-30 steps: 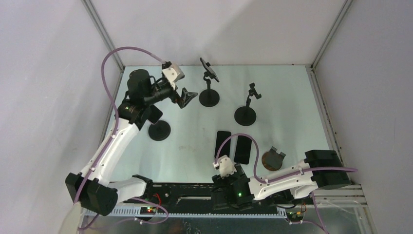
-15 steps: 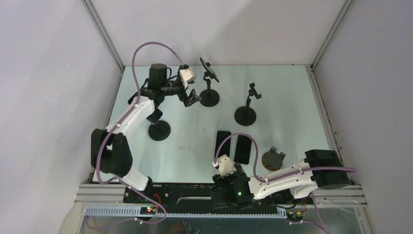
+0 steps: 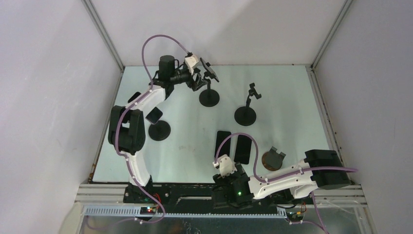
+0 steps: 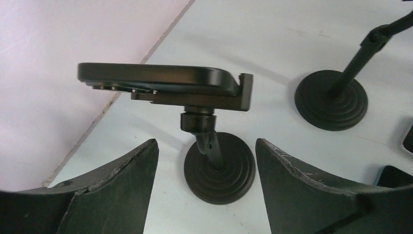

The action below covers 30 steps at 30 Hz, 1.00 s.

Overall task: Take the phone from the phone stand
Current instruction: Pick up the phone stand with the phone at the center of the board.

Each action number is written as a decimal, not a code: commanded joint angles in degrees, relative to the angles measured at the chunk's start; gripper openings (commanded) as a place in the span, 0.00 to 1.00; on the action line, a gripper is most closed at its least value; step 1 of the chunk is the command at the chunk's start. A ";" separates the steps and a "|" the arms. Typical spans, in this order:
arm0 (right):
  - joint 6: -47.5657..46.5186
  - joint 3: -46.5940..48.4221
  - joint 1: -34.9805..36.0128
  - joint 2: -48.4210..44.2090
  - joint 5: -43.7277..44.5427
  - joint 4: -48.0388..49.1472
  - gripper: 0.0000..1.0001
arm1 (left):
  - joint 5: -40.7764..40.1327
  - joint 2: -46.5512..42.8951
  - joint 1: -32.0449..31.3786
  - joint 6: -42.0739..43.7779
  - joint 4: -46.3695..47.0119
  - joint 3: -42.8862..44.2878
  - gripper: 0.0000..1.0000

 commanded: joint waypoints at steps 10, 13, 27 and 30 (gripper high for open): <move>1.23 1.83 -0.29 0.53 1.70 -0.84 0.73 | -6.11 4.42 0.30 -0.65 4.15 7.19 0.77; 0.95 1.83 -0.38 0.58 1.74 -0.54 0.73 | -5.12 5.76 0.31 -1.17 4.26 8.18 0.77; 0.52 1.83 -0.50 0.75 1.66 0.06 0.72 | -2.66 9.86 -0.79 -6.86 8.66 10.89 0.68; 0.87 1.83 -0.49 0.83 1.66 -0.28 0.72 | -1.81 10.21 -0.83 -8.23 9.25 11.22 0.54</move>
